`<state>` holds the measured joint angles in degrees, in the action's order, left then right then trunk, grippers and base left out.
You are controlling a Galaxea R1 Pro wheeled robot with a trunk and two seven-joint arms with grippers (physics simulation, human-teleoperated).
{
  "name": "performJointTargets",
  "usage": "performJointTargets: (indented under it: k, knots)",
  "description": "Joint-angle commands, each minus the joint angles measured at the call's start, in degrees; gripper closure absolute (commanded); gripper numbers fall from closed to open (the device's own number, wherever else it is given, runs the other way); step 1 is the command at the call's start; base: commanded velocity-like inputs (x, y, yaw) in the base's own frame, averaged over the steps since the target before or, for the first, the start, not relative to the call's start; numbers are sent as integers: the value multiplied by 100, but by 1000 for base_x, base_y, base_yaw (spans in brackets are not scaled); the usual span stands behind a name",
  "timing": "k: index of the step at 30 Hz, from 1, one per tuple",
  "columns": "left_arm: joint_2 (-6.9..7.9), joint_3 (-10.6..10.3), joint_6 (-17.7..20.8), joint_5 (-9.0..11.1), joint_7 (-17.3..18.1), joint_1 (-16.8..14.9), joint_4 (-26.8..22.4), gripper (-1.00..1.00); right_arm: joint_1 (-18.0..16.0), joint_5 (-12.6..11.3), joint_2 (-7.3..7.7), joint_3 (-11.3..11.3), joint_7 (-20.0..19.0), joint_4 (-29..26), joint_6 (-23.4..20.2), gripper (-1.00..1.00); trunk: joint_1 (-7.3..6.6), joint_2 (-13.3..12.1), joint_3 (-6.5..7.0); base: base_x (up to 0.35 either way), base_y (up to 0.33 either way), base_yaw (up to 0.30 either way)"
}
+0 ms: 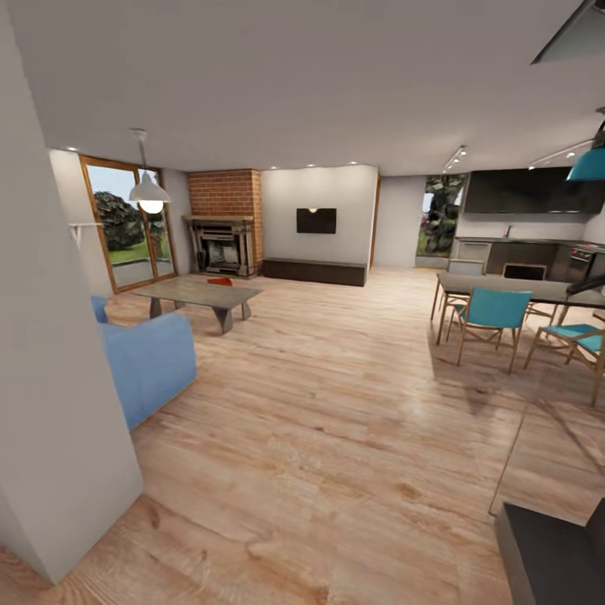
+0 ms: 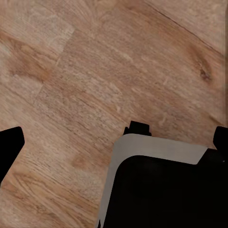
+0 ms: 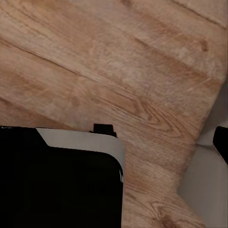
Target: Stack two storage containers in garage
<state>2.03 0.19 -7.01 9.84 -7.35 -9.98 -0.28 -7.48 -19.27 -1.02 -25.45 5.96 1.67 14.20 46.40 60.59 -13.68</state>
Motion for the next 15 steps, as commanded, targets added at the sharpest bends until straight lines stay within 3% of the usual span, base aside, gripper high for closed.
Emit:
performJointTargets:
  k: [1,9,15]
  knots:
    - [0,-2,-20,36,-3,-4,6,-100,-7,-42,-4,-48,10,18,30,-100,4,4,-7,326,0,0]
    - [0,-2,-20,36,-3,-4,7,-100,-7,-42,-13,-48,10,18,30,-100,4,4,-7,326,0,-170]
    - [0,-2,-20,36,-3,-4,7,-100,-7,-42,-11,-48,10,18,30,-100,4,4,-7,326,0,-19]
